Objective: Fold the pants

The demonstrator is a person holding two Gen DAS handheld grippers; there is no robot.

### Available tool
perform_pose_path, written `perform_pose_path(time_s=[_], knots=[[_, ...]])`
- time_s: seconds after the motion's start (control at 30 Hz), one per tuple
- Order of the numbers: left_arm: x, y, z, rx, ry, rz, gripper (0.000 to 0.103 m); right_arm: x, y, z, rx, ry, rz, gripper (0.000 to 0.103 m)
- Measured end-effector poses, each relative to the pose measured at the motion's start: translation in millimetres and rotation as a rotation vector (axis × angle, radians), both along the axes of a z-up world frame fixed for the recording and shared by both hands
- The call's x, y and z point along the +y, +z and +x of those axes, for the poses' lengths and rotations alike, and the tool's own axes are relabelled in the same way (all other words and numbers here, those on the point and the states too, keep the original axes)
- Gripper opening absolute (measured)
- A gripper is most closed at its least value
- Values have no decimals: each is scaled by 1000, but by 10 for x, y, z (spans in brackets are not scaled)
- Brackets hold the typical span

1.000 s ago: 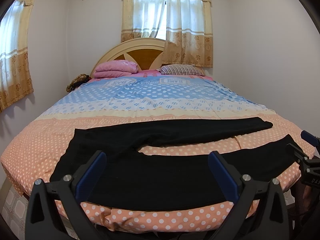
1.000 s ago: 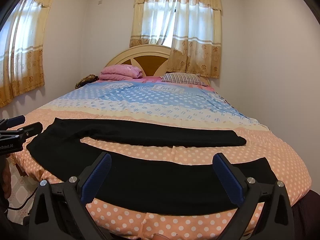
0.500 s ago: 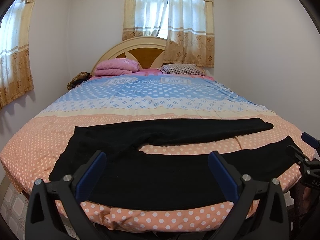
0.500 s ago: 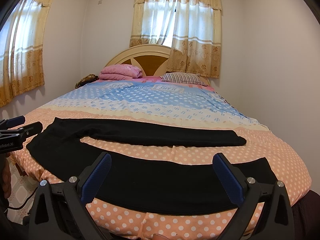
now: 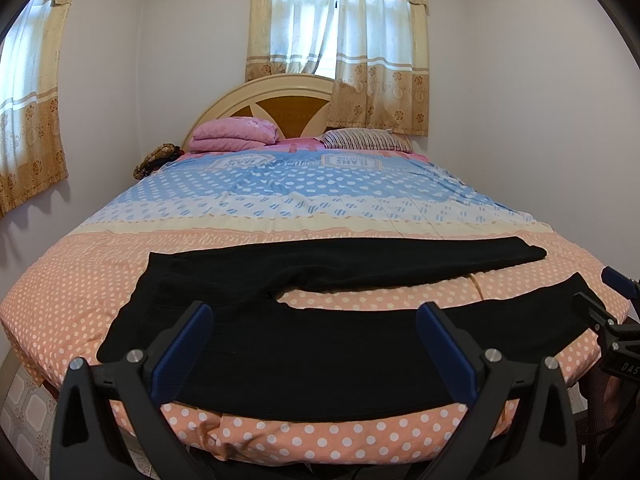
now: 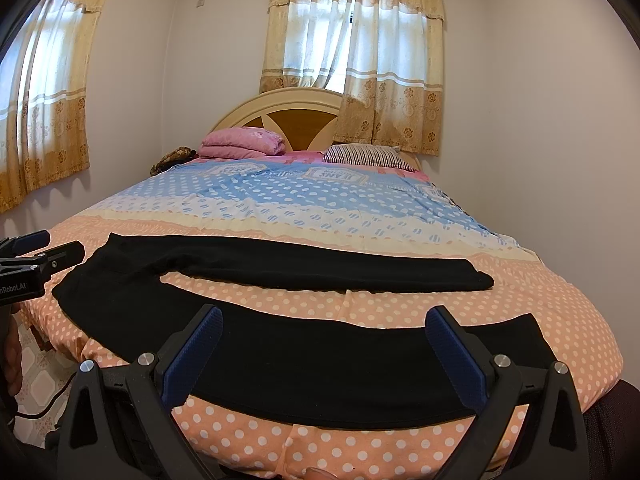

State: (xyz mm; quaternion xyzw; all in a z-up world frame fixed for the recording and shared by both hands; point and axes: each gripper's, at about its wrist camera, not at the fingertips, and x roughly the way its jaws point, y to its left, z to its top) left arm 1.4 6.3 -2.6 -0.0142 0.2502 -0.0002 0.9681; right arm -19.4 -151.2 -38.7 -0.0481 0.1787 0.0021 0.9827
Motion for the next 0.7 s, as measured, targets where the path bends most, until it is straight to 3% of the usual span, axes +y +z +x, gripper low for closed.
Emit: perform_pose_path(time_s=[0.7], knots=[[13,-21,15,6,3,-4,103,2,-37,-6,10,1,-2,102]])
